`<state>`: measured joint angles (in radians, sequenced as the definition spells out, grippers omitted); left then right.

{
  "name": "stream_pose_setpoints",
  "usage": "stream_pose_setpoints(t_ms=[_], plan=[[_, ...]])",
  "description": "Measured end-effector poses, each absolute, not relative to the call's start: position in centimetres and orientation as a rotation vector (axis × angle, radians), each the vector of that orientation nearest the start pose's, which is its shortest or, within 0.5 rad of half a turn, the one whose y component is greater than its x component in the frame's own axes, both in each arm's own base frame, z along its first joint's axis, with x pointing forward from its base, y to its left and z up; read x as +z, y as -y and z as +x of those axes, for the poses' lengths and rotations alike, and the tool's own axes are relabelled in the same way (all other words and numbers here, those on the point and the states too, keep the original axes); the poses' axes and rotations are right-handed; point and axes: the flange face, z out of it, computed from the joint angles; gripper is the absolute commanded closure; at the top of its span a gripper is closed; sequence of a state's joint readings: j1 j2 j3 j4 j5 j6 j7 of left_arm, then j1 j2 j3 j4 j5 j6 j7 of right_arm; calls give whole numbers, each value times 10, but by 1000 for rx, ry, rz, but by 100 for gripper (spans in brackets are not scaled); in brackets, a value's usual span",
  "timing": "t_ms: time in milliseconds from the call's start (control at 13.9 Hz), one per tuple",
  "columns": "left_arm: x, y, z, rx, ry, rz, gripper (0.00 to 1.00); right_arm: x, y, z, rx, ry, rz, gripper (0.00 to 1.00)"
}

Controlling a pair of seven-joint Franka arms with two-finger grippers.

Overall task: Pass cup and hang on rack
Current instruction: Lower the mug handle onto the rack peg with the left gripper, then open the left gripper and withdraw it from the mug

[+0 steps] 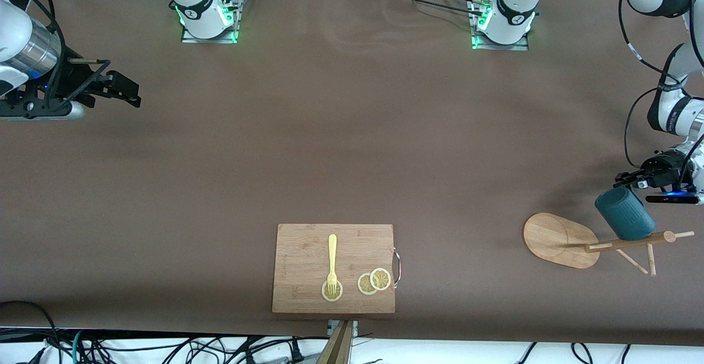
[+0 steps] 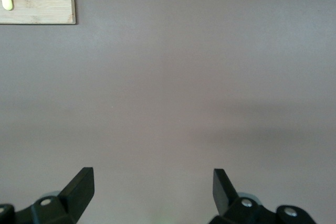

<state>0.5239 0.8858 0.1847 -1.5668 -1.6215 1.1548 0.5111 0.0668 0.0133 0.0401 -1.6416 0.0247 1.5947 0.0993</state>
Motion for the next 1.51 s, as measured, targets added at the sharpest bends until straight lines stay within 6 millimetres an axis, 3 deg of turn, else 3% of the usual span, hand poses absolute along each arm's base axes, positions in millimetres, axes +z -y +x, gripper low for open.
stream_pose_setpoints(t_ms=[574, 1075, 1291, 1506], plan=[[185, -289, 575, 48, -500, 1272, 0, 586, -62, 554, 98, 10, -3121, 0], [189, -293, 548, -98, -401, 1393, 0, 586, -62, 554, 97, 10, -3121, 0], [214, -293, 544, -179, -309, 1443, 0, 586, -62, 554, 97, 10, -3121, 0], [266, -301, 545, -243, -194, 1545, 0, 586, -62, 554, 97, 10, -3121, 0]])
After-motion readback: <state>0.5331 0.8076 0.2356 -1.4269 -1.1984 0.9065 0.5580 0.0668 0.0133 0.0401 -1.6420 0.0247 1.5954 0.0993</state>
